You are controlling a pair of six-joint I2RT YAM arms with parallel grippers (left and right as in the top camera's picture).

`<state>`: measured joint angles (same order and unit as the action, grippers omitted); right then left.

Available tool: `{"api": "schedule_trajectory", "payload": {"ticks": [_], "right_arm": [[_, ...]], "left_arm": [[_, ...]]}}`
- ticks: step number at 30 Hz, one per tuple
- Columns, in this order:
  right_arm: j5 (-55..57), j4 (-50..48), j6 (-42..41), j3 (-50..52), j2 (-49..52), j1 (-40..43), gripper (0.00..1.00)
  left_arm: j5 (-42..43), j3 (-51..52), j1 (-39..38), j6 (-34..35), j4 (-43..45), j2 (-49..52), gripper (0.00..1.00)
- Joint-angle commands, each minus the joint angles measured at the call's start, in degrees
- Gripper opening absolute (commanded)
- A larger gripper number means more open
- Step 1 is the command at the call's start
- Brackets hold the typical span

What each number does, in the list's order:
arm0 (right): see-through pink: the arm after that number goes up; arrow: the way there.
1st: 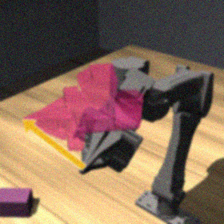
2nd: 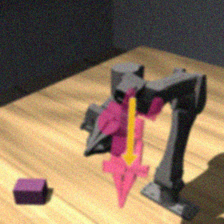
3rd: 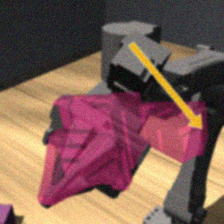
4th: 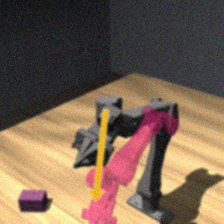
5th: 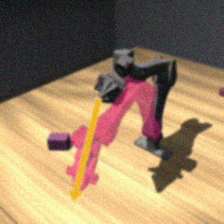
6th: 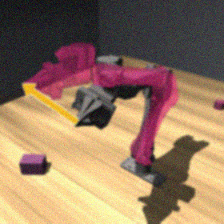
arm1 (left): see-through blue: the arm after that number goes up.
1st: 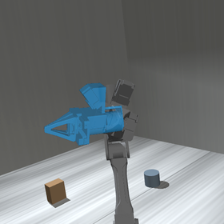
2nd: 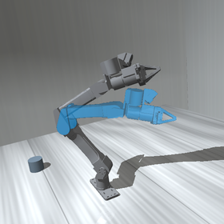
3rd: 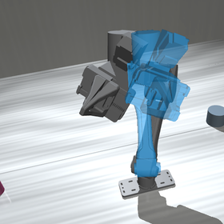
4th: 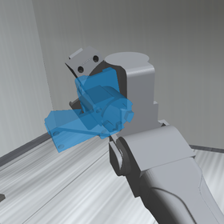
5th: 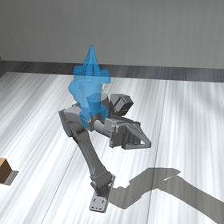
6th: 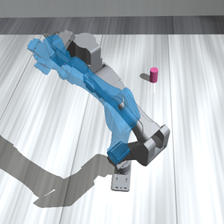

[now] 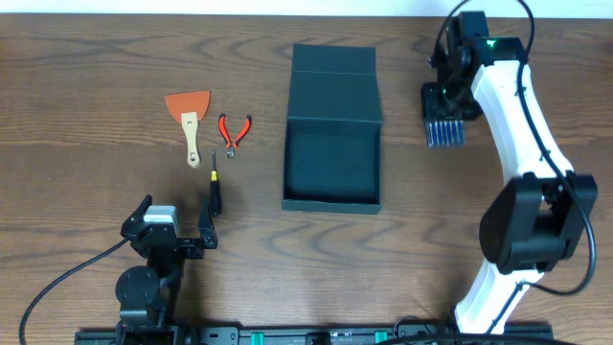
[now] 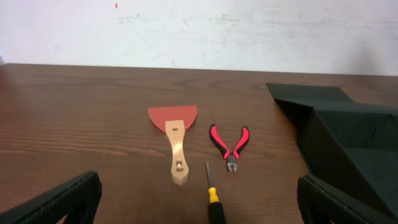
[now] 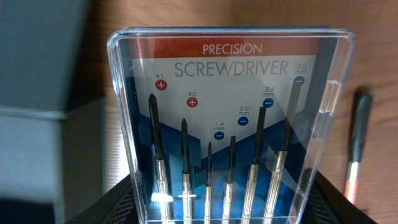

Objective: Pack container
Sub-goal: 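Lift the case with the right gripper and carry it into the box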

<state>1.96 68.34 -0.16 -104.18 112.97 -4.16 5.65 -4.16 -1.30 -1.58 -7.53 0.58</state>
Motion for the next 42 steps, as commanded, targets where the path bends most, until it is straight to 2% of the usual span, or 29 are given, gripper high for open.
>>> {"api": "schedule_trajectory", "payload": {"ticks": [1,15,23,31,42], "right_arm": [[-0.07,0.07,3.80,-2.54,-5.44,-2.84,0.11],[-1.86,0.07,11.15,-2.67,-12.79,-16.28,0.17],[-4.42,-0.17,20.46,-2.64,-12.79,-23.47,0.26],[-7.48,0.26,25.20,-2.62,-12.63,-26.27,0.17],[-10.03,0.55,29.88,-1.44,-11.52,-26.36,0.22]], "left_arm": [[0.33,0.33,-0.17,-0.79,0.02,-0.35,0.99],[0.33,0.33,-0.17,-0.79,0.02,-0.35,0.98],[0.33,0.33,-0.17,-0.79,0.02,-0.35,0.99],[0.33,0.33,-0.17,-0.79,0.02,-0.35,0.99],[0.33,0.33,-0.17,-0.79,0.02,-0.35,0.99]]}}
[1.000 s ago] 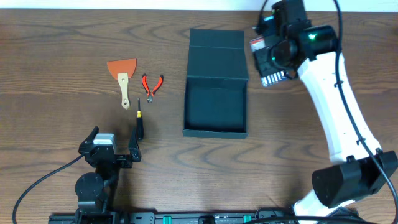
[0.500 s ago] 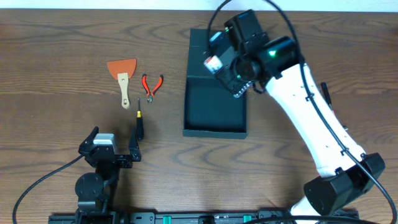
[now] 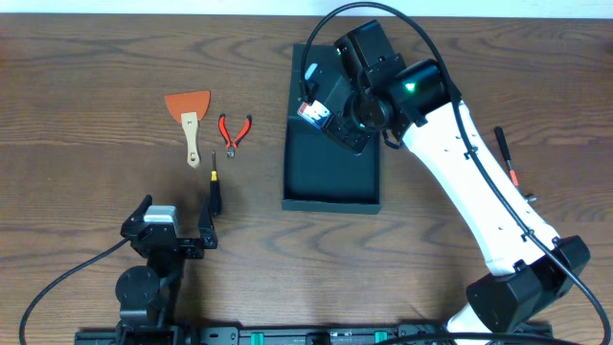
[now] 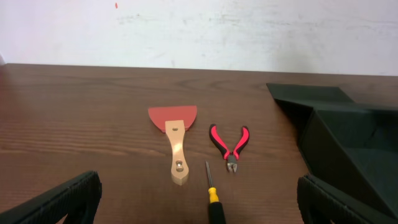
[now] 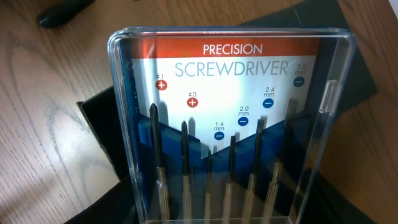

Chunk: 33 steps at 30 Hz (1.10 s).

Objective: Pack container
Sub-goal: 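Lift the case with the right gripper and carry it into the box, then lower the case into the box and open the right gripper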

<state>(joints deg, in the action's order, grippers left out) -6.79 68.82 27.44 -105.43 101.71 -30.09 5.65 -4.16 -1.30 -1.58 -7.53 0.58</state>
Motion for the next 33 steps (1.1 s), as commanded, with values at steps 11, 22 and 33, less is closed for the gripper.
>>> {"api": "schedule_trajectory", "payload": {"ticks": [11,22,33], "right_arm": [[-2.71,2.38,3.10,-0.20,8.13,-0.48,0.23],[-4.55,5.09,6.16,-0.17,16.04,-0.48,0.20],[-5.95,5.20,8.52,1.55,20.22,-0.48,0.21]], "left_arm": [[0.33,0.33,-0.17,-0.79,0.02,-0.35,0.99],[0.33,0.33,-0.17,-0.79,0.02,-0.35,0.98],[0.33,0.33,-0.17,-0.79,0.02,-0.35,0.99]]}}
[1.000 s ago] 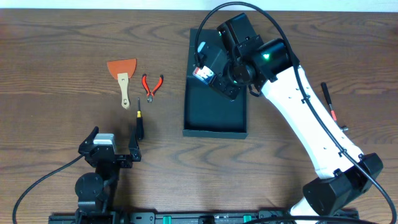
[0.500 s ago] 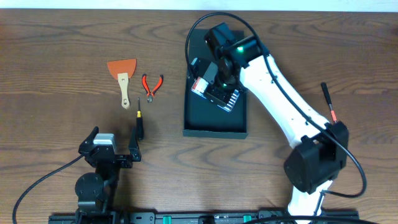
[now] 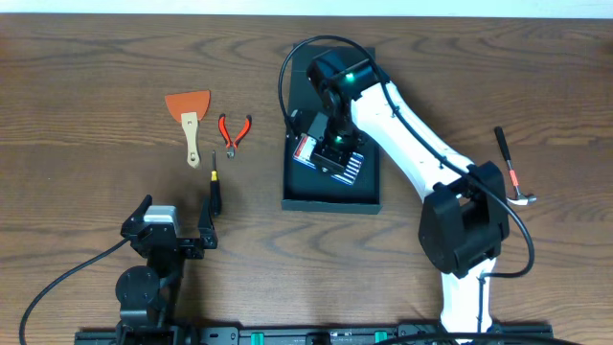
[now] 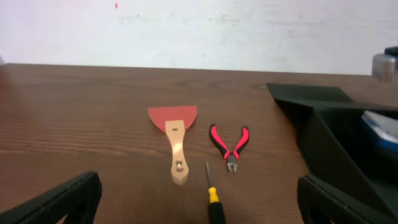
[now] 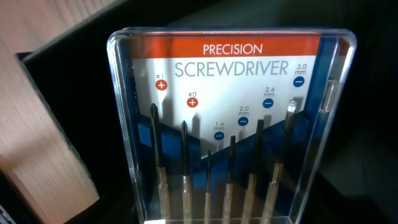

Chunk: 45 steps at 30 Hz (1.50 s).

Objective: Pack container
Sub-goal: 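Lower the case into the box and open the right gripper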

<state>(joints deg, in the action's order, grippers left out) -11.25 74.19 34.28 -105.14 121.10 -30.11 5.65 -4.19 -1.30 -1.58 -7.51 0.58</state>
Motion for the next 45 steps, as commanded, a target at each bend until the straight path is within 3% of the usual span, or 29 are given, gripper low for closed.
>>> {"api": "schedule_trajectory", "payload": {"ticks": [1,22,38,45], "right_arm": [[-1.46,-0.59,1.84,1.97,0.83,-0.46,0.20],[-2.51,-11.65,0.44,16.24,0.83,-0.31,0.20],[-2.51,-12.31,-0.15,16.44,0.83,-0.31,0.63],[-2.54,-12.41,-0.15,16.44,0.83,-0.31,0.69]], "left_arm": [[0.33,0.35,-0.17,-0.79,0.00,-0.35,0.99],[0.33,0.35,-0.17,-0.79,0.00,-0.35,0.99],[0.33,0.35,-0.17,-0.79,0.00,-0.35,0.98],[0.33,0.35,-0.17,-0.79,0.00,-0.35,0.98]]}}
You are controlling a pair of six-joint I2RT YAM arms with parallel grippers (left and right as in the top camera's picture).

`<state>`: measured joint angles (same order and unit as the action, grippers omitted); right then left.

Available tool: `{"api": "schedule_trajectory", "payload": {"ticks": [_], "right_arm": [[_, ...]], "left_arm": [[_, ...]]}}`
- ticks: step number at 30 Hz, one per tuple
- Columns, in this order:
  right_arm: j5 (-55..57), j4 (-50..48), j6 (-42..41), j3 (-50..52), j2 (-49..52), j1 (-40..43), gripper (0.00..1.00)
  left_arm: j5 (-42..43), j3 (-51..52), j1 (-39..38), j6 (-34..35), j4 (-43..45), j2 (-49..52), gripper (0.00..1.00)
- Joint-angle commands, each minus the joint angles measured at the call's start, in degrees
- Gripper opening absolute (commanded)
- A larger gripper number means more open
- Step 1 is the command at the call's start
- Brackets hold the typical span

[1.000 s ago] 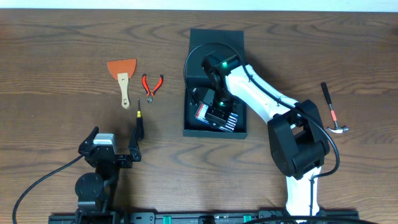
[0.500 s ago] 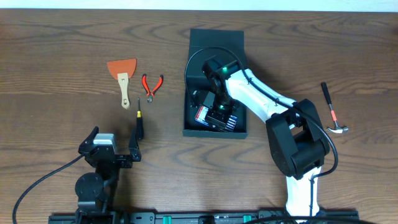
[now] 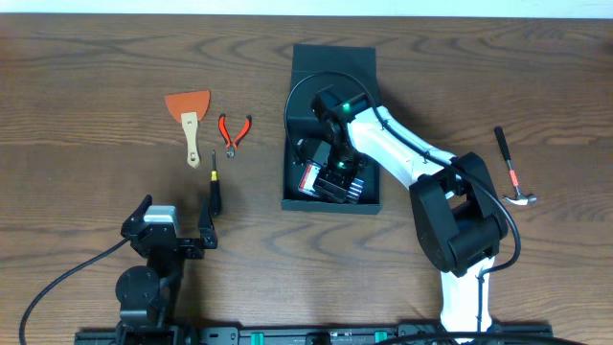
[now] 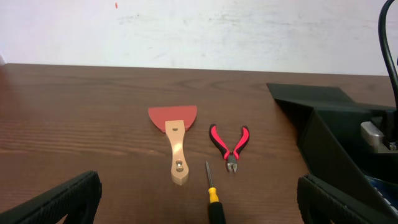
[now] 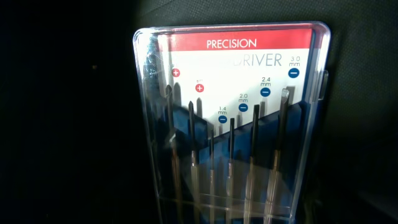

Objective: Pack container
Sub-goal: 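Lower the case into the box and open the right gripper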

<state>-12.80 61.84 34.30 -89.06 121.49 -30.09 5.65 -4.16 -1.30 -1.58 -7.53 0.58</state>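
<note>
The open black box [image 3: 330, 203] lies mid-table with its lid [image 3: 333, 59] flat behind it. A clear precision screwdriver set [image 3: 328, 181] lies in the front of the box and fills the right wrist view [image 5: 233, 118] against the dark floor. My right gripper [image 3: 337, 165] is down inside the box just above the set. Its fingers are lost in the dark, but the case sits farther from the camera, no longer clamped. My left gripper [image 4: 199, 202] rests open near the front edge, holding nothing.
Left of the box lie an orange scraper [image 3: 189, 120], red pliers [image 3: 233, 130] and a black-and-yellow screwdriver [image 3: 214, 187]. A small hammer [image 3: 509, 170] lies to the right. The box wall [image 4: 336, 140] stands at the right in the left wrist view.
My right gripper went lower and nearer the box's front with the set. The case now lies on the box floor, smaller and shifted in the wrist view, released from the fingers.
My right gripper first held the screwdriver set right of the box's lid. It then held the set over the lid, then over the box's open tray. Now the set lies inside the box. The left arm stayed still throughout.
</note>
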Motion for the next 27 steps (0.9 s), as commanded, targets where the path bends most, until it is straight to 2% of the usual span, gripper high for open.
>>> {"api": "schedule_trajectory", "payload": {"ticks": [1,8,15,20,27], "right_arm": [[-0.98,-0.13,-0.26,0.33,0.42,-0.33,0.70],[-0.96,0.20,-2.21,-2.19,-0.37,-0.31,0.70],[-0.72,3.41,-7.96,-12.46,-1.40,0.07,0.69],[0.55,8.17,-16.17,-22.62,-1.44,1.38,0.68],[9.60,16.87,-29.42,-33.62,-1.97,4.63,0.71]], "left_arm": [[0.33,0.33,-0.17,-0.79,0.02,-0.35,0.99],[0.33,0.33,-0.17,-0.79,0.02,-0.35,0.98],[0.33,0.33,-0.17,-0.79,0.02,-0.35,0.98],[0.33,0.33,-0.17,-0.79,0.02,-0.35,0.98],[0.33,0.33,-0.17,-0.79,0.02,-0.35,0.98]]}}
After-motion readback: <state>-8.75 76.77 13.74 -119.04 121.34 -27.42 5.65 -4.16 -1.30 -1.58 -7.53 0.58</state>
